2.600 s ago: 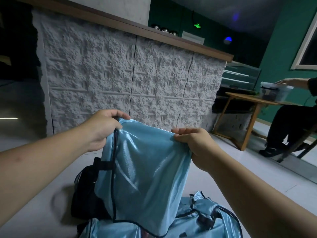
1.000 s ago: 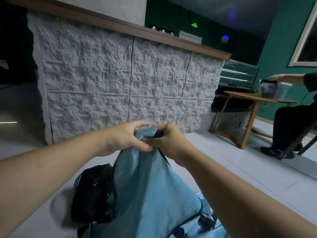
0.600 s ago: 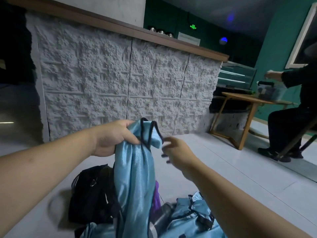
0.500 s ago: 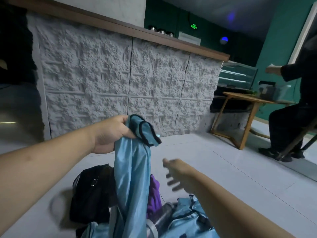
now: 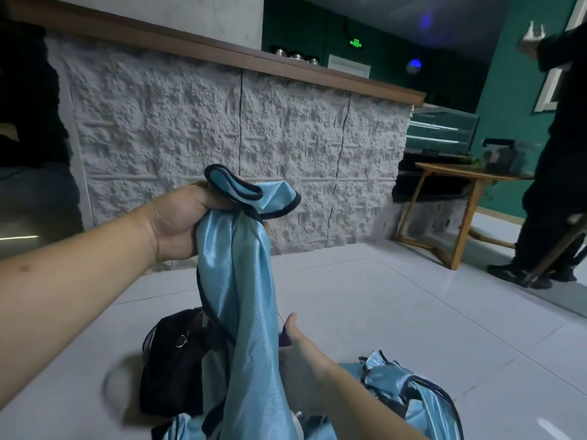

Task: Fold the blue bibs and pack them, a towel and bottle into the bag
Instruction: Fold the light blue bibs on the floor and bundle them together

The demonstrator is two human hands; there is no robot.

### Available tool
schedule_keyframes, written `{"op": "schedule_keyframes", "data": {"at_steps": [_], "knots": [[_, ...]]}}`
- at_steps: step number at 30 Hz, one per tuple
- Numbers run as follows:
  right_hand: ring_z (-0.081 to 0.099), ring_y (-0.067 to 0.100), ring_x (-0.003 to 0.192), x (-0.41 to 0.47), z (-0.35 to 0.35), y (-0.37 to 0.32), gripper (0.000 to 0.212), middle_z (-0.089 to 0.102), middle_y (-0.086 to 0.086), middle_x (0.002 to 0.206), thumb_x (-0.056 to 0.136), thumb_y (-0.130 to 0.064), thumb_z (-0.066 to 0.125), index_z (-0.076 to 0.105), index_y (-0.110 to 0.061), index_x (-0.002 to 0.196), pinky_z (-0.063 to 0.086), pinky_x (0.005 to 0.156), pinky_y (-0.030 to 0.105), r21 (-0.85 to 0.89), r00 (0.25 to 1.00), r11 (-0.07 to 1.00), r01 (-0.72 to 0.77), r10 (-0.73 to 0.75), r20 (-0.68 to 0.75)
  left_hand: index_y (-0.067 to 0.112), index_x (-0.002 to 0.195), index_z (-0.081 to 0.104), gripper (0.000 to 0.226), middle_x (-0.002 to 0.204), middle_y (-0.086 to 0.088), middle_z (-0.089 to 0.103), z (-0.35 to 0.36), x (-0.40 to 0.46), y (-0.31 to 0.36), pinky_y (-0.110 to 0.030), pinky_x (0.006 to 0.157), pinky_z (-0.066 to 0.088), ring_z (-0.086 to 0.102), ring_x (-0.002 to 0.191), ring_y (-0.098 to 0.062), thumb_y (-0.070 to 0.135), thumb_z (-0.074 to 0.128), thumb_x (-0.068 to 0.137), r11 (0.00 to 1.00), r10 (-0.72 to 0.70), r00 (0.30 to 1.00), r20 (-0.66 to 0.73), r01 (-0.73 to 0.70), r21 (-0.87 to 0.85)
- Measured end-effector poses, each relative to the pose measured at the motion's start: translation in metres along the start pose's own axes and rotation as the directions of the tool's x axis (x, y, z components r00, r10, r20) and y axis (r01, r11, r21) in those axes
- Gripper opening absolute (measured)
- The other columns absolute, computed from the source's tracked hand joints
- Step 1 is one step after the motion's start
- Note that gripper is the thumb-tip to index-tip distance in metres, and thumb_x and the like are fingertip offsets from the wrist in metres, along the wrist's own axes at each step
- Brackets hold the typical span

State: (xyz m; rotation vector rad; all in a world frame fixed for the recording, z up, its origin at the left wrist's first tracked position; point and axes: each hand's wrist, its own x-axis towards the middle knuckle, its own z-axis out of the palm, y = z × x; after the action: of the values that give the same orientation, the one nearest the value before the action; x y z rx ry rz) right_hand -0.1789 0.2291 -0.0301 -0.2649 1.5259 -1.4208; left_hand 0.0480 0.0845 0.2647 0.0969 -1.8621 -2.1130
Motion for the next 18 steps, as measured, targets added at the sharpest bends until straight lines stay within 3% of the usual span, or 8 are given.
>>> {"op": "schedule_keyframes", "data": {"at_steps": [3, 4, 6, 8, 11, 12, 15, 18], "knots": [[0.059, 0.025, 0.132, -0.014, 0.028, -0.002, 0.102, 0.064, 0.004, 0.14, 0.065, -0.094, 0.061, 0.047, -0.032, 0.145, 0.04, 0.117, 0.048, -0.078, 0.993, 0.992, 0.097, -0.092, 0.069, 0.007, 0.097, 0.079, 0.026, 0.081, -0.016, 0.074, 0.008, 0.0, 0.004, -0.034, 0.06, 0.062, 0.073, 0.067, -0.026, 0.017, 0.066, 0.077, 0.999, -0.022, 0.998, -0.067, 0.019, -0.036], [0.065, 0.024, 0.125, -0.042, 0.06, -0.013, 0.09, 0.069, 0.003, 0.132, 0.068, -0.085, 0.071, 0.048, -0.033, 0.138, 0.043, 0.115, 0.045, 0.043, 0.987, 0.997, 0.057, -0.063, 0.149, 0.008, 0.094, 0.081, 0.027, 0.078, -0.016, 0.073, 0.01, 0.0, 0.005, -0.034, 0.06, 0.062, 0.072, 0.065, -0.026, 0.014, 0.059, 0.078, 0.999, -0.039, 0.996, -0.08, 0.036, -0.032], [0.068, 0.022, 0.118, -0.069, 0.086, -0.028, 0.064, 0.074, 0.001, 0.124, 0.082, -0.07, 0.072, 0.063, -0.028, 0.129, 0.045, 0.112, 0.04, 0.127, 0.959, 0.992, -0.02, -0.017, 0.284, 0.011, 0.083, 0.083, 0.028, 0.071, -0.016, 0.07, 0.012, -0.001, 0.006, -0.033, 0.059, 0.062, 0.069, 0.061, -0.025, 0.012, 0.056, 0.078, 0.998, -0.067, 0.994, -0.09, 0.067, -0.001], [0.066, 0.024, 0.121, -0.073, 0.084, -0.032, 0.053, 0.07, 0.005, 0.132, 0.092, -0.052, 0.069, 0.069, -0.018, 0.132, 0.045, 0.112, 0.039, 0.11, 0.934, 0.994, 0.015, -0.053, 0.353, 0.011, 0.078, 0.083, 0.031, 0.069, -0.015, 0.066, 0.01, -0.001, 0.006, -0.03, 0.054, 0.059, 0.065, 0.055, -0.023, 0.007, 0.053, 0.083, 0.995, -0.085, 0.985, -0.147, 0.091, 0.037], [0.066, 0.032, 0.107, -0.07, 0.073, -0.049, 0.044, 0.067, 0.022, 0.126, 0.086, -0.015, 0.065, 0.063, 0.003, 0.127, 0.055, 0.094, 0.04, 0.162, 0.947, 0.977, 0.136, -0.176, 0.268, 0.002, 0.097, 0.077, 0.036, 0.073, -0.018, 0.061, -0.002, -0.001, 0.0, -0.031, 0.048, 0.057, 0.059, 0.053, -0.023, -0.003, 0.042, 0.093, 0.992, -0.097, 0.955, -0.282, 0.116, 0.052], [0.066, 0.034, 0.102, -0.07, 0.067, -0.057, 0.037, 0.067, 0.025, 0.119, 0.085, -0.008, 0.062, 0.062, 0.003, 0.121, 0.056, 0.088, 0.04, 0.185, 0.945, 0.964, 0.191, -0.232, 0.231, -0.002, 0.106, 0.072, 0.033, 0.071, -0.017, 0.059, -0.006, -0.002, -0.003, -0.03, 0.048, 0.056, 0.058, 0.053, -0.021, -0.006, 0.042, 0.093, 0.992, -0.101, 0.943, -0.317, 0.12, 0.041], [0.066, 0.033, 0.089, -0.087, 0.049, -0.088, 0.037, 0.066, 0.024, 0.105, 0.077, 0.003, 0.06, 0.059, -0.003, 0.114, 0.059, 0.078, 0.039, 0.263, 0.894, 0.91, 0.32, -0.382, 0.234, -0.008, 0.119, 0.062, 0.037, 0.073, -0.019, 0.064, -0.017, -0.006, -0.011, -0.029, 0.049, 0.057, 0.063, 0.053, -0.02, -0.017, 0.044, 0.089, 0.994, -0.102, 0.91, -0.403, 0.11, -0.001], [0.064, 0.034, 0.084, -0.103, 0.033, -0.114, 0.049, 0.065, 0.023, 0.1, 0.065, 0.005, 0.056, 0.061, 0.002, 0.114, 0.056, 0.078, 0.039, 0.231, 0.864, 0.896, 0.381, -0.433, 0.256, -0.006, 0.109, 0.066, 0.034, 0.079, -0.021, 0.067, -0.023, -0.008, -0.02, -0.029, 0.051, 0.059, 0.065, 0.055, -0.02, -0.021, 0.043, 0.088, 0.991, -0.13, 0.875, -0.466, 0.123, -0.047]]}}
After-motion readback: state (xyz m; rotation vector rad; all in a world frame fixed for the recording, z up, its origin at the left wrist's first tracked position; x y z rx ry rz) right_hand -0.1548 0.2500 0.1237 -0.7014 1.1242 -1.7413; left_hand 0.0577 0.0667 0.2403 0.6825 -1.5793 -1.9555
